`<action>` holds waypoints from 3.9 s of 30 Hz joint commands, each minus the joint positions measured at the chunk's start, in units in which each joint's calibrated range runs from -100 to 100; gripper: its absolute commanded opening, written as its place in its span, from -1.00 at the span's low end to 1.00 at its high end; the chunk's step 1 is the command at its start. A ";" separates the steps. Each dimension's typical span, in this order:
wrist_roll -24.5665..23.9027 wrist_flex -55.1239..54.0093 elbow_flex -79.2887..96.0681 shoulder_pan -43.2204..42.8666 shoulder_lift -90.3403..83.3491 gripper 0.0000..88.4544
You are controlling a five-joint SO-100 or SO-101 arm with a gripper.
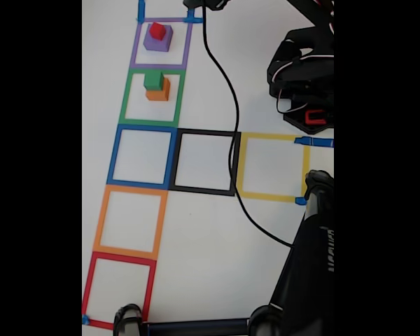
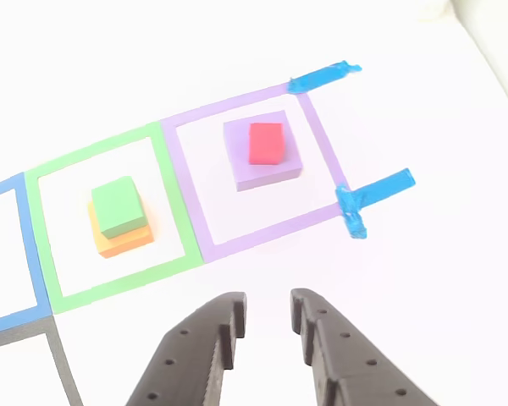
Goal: Tower of hanoi
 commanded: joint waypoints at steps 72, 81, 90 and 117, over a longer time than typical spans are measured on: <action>0.00 -132.12 49.42 4.01 60.23 -0.46; 0.00 -132.69 47.24 3.24 63.14 -0.53; 0.00 -132.69 46.97 3.15 63.46 -0.71; 0.00 -119.01 47.15 0.18 52.32 -0.93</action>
